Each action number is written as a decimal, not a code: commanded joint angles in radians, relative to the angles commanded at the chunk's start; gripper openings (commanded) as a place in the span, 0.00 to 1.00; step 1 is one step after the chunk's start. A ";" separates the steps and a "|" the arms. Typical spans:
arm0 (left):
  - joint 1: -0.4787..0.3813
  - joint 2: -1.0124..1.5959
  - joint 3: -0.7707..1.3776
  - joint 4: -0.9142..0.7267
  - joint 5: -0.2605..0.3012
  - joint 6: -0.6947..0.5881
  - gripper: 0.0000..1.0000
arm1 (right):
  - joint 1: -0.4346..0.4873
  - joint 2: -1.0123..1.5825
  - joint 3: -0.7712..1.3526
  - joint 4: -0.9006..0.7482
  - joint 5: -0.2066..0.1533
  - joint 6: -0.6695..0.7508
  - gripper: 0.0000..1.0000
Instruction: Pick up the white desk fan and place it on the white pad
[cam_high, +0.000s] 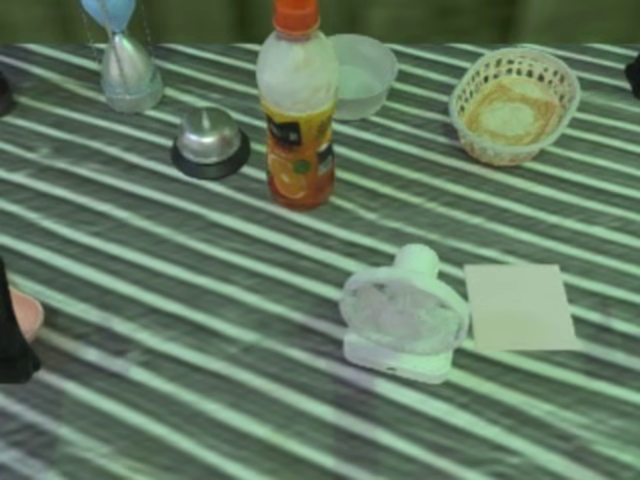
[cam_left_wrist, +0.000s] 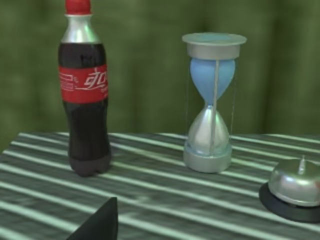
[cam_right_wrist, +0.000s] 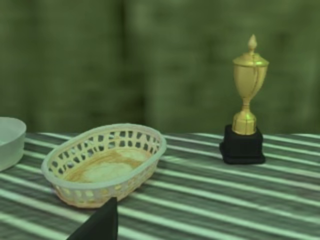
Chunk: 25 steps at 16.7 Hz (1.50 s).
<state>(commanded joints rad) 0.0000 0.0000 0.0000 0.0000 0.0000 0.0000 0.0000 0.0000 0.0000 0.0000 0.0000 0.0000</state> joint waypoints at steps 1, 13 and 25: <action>0.000 0.000 0.000 0.000 0.000 0.000 1.00 | 0.000 0.000 0.000 0.000 0.000 0.000 1.00; 0.000 0.000 0.000 0.000 0.000 0.000 1.00 | 0.251 0.645 0.595 -0.521 0.006 -0.194 1.00; 0.000 0.000 0.000 0.000 0.000 0.000 1.00 | 0.658 1.776 1.691 -1.281 -0.001 -0.465 1.00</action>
<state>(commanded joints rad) 0.0000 0.0000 0.0000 0.0000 0.0000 0.0000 0.6577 1.7763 1.6905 -1.2807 -0.0010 -0.4646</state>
